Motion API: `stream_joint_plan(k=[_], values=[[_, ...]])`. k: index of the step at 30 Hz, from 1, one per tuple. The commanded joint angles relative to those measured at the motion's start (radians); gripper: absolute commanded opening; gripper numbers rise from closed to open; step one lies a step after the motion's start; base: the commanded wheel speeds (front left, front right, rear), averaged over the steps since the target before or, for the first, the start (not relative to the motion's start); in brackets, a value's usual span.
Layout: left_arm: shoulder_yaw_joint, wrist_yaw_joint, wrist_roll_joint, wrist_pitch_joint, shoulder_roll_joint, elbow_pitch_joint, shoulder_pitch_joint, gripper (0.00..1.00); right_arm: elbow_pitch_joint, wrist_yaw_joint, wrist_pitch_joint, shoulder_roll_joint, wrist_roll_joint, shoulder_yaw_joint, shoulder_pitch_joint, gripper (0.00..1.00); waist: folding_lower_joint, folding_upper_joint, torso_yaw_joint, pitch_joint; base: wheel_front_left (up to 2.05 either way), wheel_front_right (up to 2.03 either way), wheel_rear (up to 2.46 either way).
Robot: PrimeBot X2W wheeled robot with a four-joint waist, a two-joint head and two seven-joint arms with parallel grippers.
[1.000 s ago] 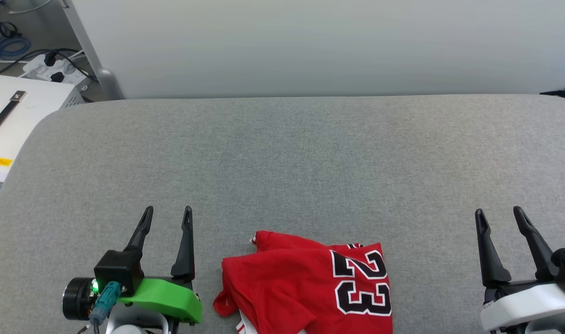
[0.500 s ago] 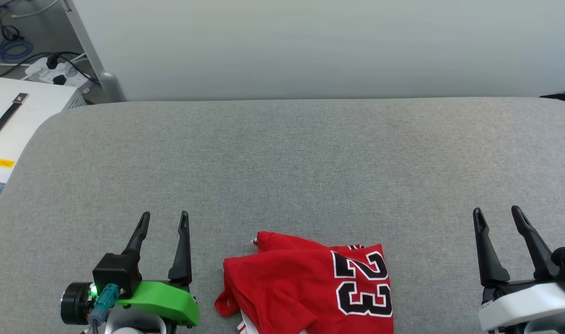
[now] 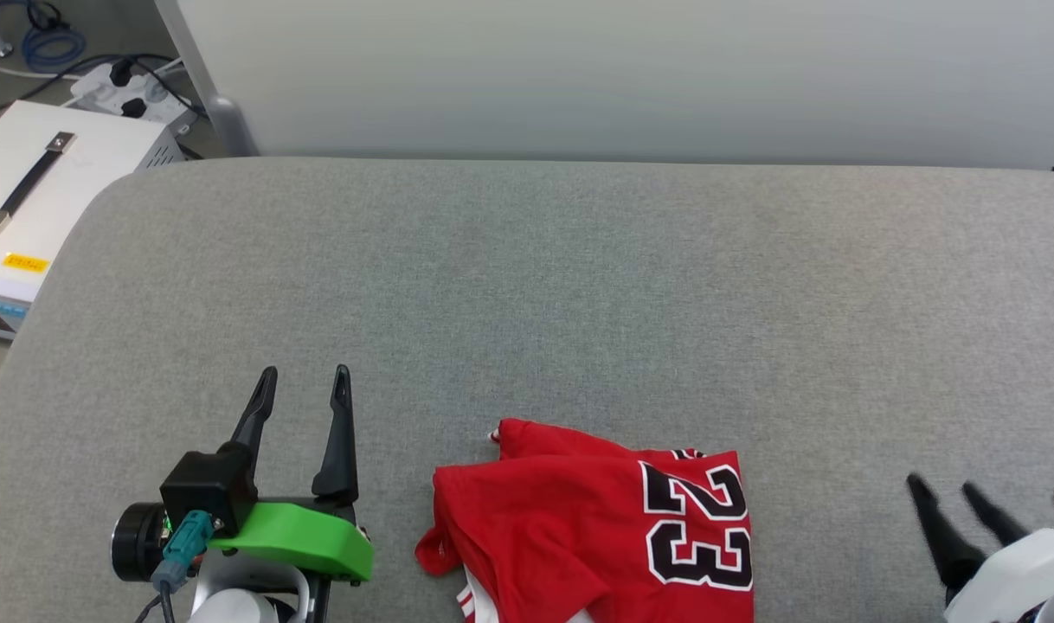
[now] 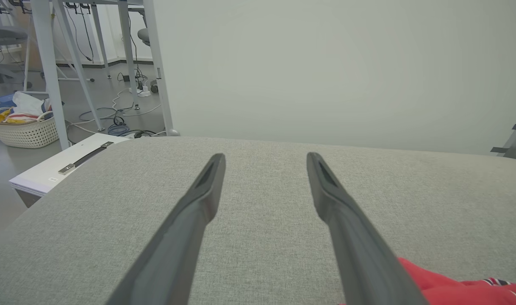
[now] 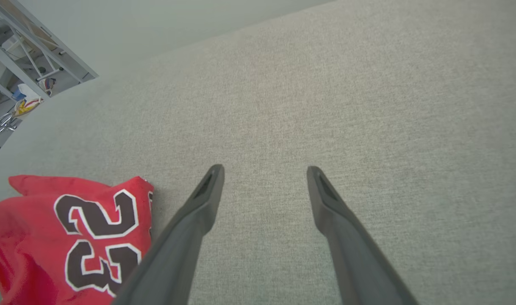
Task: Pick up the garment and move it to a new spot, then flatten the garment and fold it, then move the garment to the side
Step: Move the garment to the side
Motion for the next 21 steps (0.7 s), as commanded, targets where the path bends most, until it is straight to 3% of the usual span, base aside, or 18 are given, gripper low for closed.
stream_joint_plan(k=[1,5,9,21], values=[[0.009,-0.007,0.013,-0.006,-0.008,-0.003,-0.019,1.00,0.017,0.000,0.065,-0.029,0.042,0.033,-0.011,1.00,0.0000,-0.0001,0.017,0.019,0.00,0.00,0.00],[0.021,-0.019,0.023,-0.006,-0.022,-0.013,-0.040,1.00,0.041,0.000,0.218,-0.082,0.195,0.119,-0.035,1.00,0.0000,-0.0001,0.039,0.043,0.00,0.00,0.00],[0.026,-0.032,0.035,-0.006,-0.042,-0.014,-0.055,1.00,0.053,0.000,0.301,-0.103,0.291,0.211,-0.070,1.00,0.0000,-0.0001,0.065,0.061,0.00,0.00,0.00],[0.054,-0.076,0.071,-0.006,-0.097,-0.006,-0.090,1.00,0.173,0.000,0.345,-0.131,0.405,0.395,-0.186,1.00,0.0000,-0.0001,0.127,0.135,0.00,0.00,0.00]])
